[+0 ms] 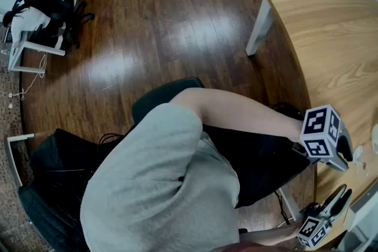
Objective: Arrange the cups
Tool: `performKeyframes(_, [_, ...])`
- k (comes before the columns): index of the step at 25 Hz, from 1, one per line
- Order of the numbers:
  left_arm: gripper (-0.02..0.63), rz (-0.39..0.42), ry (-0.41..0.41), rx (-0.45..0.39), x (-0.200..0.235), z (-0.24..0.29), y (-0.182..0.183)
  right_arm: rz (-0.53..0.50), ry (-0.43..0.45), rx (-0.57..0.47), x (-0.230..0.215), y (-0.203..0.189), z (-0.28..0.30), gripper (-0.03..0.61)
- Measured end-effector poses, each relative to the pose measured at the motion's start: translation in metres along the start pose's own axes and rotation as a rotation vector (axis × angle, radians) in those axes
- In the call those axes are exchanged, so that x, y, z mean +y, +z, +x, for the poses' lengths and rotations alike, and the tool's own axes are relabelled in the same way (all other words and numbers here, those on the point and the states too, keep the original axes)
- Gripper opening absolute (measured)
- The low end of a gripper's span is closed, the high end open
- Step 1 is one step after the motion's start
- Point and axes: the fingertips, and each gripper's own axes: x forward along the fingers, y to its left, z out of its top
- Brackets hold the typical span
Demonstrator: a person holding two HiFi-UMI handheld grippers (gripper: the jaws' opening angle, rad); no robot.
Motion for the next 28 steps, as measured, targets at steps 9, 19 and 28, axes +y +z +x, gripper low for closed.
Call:
performKeyframes(9, [0.089,0.012,0.246,0.054,0.048,-0.085,-0.021,-0.089,0.16,0.085,0.042,-0.065,0.087,0.202])
performKeyframes(19, [0.089,0.042,0.244,0.05,0.045,-0.067,-0.022,-0.151,0.147,0.179,-0.029,-0.077,0.127,0.202])
performKeyframes(28, [0.089,0.034,0.246,0.044,0.045,-0.066,-0.021,-0.211,0.432,0.245,-0.009,-0.087,0.161,0.153])
